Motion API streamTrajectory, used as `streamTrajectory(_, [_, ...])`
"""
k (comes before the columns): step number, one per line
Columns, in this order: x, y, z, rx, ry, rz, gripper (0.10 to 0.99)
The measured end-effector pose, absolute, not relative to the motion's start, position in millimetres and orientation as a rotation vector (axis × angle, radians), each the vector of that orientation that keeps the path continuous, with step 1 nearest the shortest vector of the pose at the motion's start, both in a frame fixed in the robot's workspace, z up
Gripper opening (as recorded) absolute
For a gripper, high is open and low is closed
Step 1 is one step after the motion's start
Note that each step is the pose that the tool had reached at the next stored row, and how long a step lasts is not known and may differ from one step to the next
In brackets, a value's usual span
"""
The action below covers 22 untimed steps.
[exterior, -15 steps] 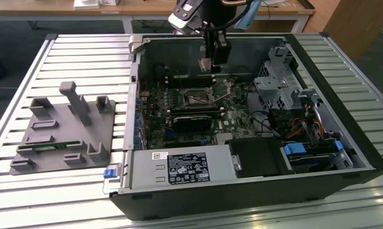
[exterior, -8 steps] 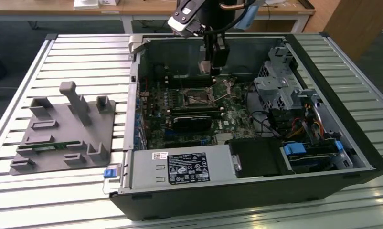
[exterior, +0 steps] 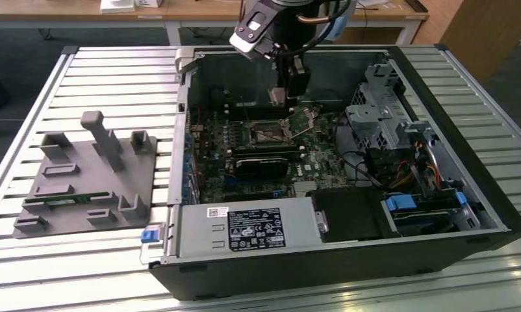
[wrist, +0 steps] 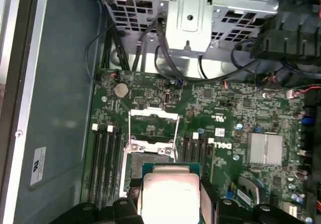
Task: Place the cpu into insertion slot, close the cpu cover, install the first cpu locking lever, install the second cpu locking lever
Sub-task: 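Place the cpu into insertion slot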
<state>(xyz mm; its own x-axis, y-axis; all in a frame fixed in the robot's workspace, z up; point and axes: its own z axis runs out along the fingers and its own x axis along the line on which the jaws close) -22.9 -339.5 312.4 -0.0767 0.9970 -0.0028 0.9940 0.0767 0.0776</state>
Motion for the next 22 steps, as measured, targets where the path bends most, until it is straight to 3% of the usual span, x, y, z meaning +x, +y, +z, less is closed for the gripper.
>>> streamTrajectory(22, [-28.6,-326.7,279.3,2.146,2.21,0.077,0.541])
